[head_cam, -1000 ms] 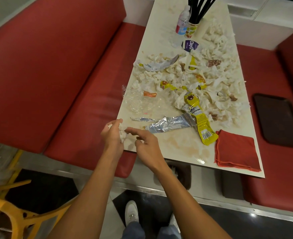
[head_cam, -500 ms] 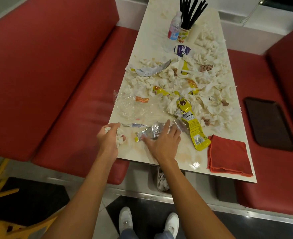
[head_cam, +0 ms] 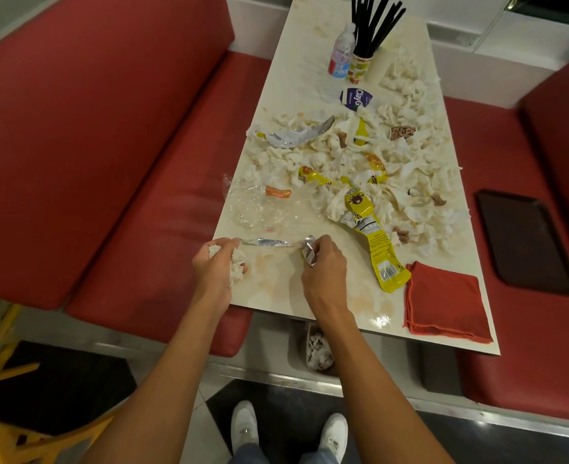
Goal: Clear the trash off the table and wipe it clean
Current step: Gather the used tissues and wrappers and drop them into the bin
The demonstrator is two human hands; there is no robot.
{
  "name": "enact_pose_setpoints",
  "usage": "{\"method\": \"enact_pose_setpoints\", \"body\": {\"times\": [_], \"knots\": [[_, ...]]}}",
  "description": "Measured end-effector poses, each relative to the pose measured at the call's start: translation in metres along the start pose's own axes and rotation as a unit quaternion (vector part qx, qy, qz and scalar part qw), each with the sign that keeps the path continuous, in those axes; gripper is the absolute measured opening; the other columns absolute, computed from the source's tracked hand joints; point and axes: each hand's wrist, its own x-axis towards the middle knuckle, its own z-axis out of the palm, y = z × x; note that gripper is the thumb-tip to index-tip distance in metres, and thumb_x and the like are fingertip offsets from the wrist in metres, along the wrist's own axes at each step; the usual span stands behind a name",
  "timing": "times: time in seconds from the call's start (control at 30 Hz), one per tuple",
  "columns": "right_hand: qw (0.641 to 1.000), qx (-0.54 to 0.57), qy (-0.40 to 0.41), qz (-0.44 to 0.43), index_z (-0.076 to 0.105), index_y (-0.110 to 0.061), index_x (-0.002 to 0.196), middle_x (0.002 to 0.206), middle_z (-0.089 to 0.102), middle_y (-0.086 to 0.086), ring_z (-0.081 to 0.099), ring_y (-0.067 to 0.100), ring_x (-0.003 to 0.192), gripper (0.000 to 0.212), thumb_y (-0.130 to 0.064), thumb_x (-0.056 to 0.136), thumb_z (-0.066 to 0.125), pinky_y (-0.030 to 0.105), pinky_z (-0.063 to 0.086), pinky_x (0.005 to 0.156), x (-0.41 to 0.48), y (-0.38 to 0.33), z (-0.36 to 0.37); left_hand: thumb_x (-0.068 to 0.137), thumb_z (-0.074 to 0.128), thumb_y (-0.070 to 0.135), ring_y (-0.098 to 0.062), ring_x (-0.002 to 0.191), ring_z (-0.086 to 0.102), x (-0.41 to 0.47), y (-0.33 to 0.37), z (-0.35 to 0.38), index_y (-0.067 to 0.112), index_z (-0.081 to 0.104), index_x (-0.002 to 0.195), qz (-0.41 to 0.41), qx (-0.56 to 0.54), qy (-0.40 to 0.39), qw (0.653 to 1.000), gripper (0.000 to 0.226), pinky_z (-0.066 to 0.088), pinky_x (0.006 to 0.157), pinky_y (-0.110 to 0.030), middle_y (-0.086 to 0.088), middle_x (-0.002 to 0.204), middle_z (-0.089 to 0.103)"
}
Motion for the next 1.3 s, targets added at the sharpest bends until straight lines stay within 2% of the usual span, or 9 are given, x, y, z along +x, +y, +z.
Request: {"method": "enact_pose_setpoints", "body": {"times": [0.1,0.2,0.37,0.53,0.7,0.87,1.07,1.2,1.3], "knots": [[0.999,0.023,-0.020,-0.035,0.054,-0.011,0.101,0.097,0.049,0.006,0.041,0.025,0.088,0.033,0.016,0.083,0.052,0.032,0.020,0.068,0.005,-0.012,0.001,0.090,0.075,0.002,-0.025,0.053,0.052,-0.001,0.004,-0.002,0.012,0.061,0.086,0.009,0.014,0.000,1.000,0.018,0.040,0.036,-0.022,-0.004,0.066,0.060],[0.997,0.042,-0.042,-0.051,0.056,-0.011,0.108,0.097,0.047,0.005,0.041,0.024,0.089,0.031,0.007,0.083,0.053,0.032,0.025,0.072,0.012,-0.022,0.012,0.090,0.076,0.003,-0.024,0.055,0.056,0.002,0.008,-0.005,0.012,0.063,0.088,0.018,0.025,-0.002,1.000,0.016,0.049,0.046,-0.028,-0.006,0.073,0.062],[0.991,-0.049,-0.110,-0.062,0.067,-0.011,0.118,0.100,0.057,0.010,0.052,0.032,0.096,0.032,-0.028,0.091,0.067,0.041,0.044,0.082,0.025,-0.025,0.042,0.089,0.077,0.004,-0.023,0.059,0.059,0.010,0.013,-0.015,0.013,0.064,0.086,0.025,0.034,0.003,0.999,0.016,0.053,0.049,-0.029,-0.004,0.074,0.062],[0.984,-0.086,-0.138,-0.069,0.072,-0.018,0.114,0.103,0.057,0.008,0.050,0.028,0.098,0.043,-0.050,0.086,0.077,0.040,0.047,0.085,0.034,-0.032,0.065,0.090,0.077,0.006,-0.027,0.068,0.060,0.014,0.016,-0.025,0.013,0.065,0.088,0.028,0.042,0.009,0.999,0.014,0.049,0.044,-0.026,-0.005,0.078,0.063],[0.984,-0.093,-0.119,-0.093,0.076,-0.013,0.098,0.099,0.061,0.010,0.054,0.032,0.097,0.022,-0.034,0.093,0.071,0.043,0.048,0.083,0.036,-0.037,0.072,0.091,0.076,0.006,-0.030,0.075,0.061,0.013,0.018,-0.029,0.013,0.065,0.089,0.032,0.050,0.009,0.998,0.013,0.051,0.046,-0.027,-0.005,0.079,0.064],[0.990,-0.047,-0.093,-0.098,0.070,-0.007,0.094,0.098,0.058,0.010,0.051,0.029,0.092,0.018,-0.024,0.097,0.066,0.044,0.048,0.080,0.024,-0.030,0.060,0.091,0.074,0.002,-0.036,0.079,0.067,0.005,0.014,-0.028,0.010,0.065,0.093,0.035,0.063,-0.009,0.997,0.011,0.052,0.043,-0.027,-0.007,0.084,0.065],[0.996,0.043,-0.067,-0.044,0.058,-0.010,0.086,0.079,0.057,0.006,0.048,0.026,0.081,0.021,-0.025,0.099,0.065,0.038,0.033,0.068,-0.015,-0.015,0.015,0.081,0.077,-0.001,-0.046,0.084,0.074,-0.024,-0.010,-0.009,0.015,0.074,0.093,0.055,0.107,-0.067,0.990,0.020,0.055,0.053,-0.034,-0.018,0.086,0.073],[0.996,0.073,-0.041,-0.007,0.065,-0.017,0.101,0.080,0.057,0.001,0.055,0.026,0.079,0.011,-0.028,0.099,0.067,0.036,0.036,0.067,-0.046,0.009,-0.017,0.082,0.077,0.013,-0.031,0.082,0.076,-0.059,-0.033,0.004,0.024,0.077,0.097,0.129,0.171,-0.112,0.970,0.019,0.062,0.065,-0.049,-0.006,0.091,0.078],[0.995,0.092,-0.032,0.019,0.066,-0.019,0.106,0.086,0.061,0.004,0.058,0.023,0.080,0.015,-0.032,0.100,0.067,0.036,0.041,0.068,-0.070,0.032,-0.041,0.091,0.074,0.013,-0.006,0.079,0.070,-0.088,-0.055,0.011,0.021,0.077,0.102,0.167,0.225,-0.148,0.948,0.015,0.058,0.068,-0.032,0.007,0.089,0.077]]}}
